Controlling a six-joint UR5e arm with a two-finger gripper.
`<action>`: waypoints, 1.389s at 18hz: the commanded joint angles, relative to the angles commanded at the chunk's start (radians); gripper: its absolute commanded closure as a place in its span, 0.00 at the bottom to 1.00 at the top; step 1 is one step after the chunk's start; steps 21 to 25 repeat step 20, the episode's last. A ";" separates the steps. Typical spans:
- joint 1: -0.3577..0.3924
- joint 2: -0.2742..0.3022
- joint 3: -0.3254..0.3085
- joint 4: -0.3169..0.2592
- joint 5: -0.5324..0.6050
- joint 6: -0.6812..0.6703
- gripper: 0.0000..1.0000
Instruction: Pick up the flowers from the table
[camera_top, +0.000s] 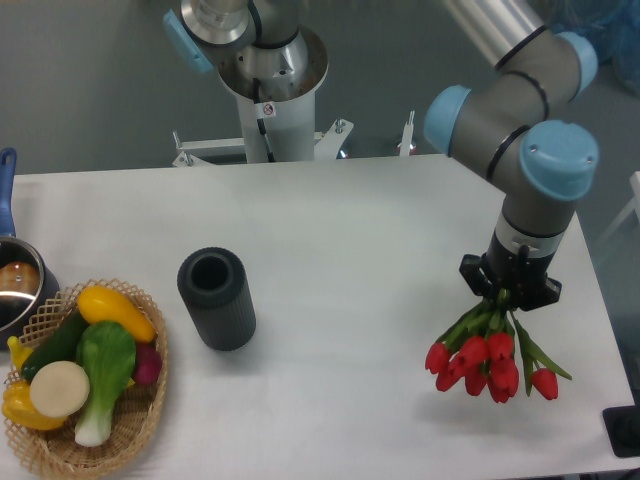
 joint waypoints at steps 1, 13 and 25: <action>0.000 0.000 0.006 -0.014 0.000 0.002 0.99; 0.003 0.024 0.046 -0.108 0.045 0.109 0.97; 0.021 0.067 0.009 -0.124 0.045 0.138 0.96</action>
